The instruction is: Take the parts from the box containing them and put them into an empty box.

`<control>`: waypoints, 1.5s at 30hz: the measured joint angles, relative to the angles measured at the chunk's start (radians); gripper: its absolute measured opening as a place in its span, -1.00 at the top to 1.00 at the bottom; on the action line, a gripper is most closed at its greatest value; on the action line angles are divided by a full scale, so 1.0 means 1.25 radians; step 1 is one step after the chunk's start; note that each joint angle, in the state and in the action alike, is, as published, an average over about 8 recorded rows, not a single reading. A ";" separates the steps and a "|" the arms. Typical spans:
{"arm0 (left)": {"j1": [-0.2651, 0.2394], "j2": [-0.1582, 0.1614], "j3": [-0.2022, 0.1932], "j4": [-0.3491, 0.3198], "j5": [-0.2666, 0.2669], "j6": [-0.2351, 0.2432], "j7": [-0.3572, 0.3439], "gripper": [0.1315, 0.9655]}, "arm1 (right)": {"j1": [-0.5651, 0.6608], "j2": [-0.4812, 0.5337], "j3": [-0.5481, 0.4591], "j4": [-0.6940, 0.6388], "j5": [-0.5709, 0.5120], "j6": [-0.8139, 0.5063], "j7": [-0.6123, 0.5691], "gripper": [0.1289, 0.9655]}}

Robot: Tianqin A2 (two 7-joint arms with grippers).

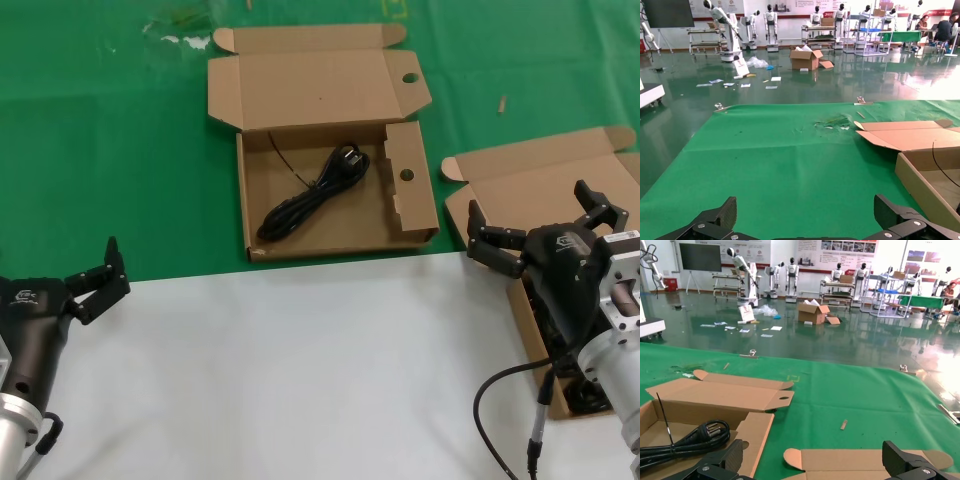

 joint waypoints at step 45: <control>0.000 0.000 0.000 0.000 0.000 0.000 0.000 -1.00 | 0.000 0.000 0.000 0.000 0.000 0.000 0.000 -1.00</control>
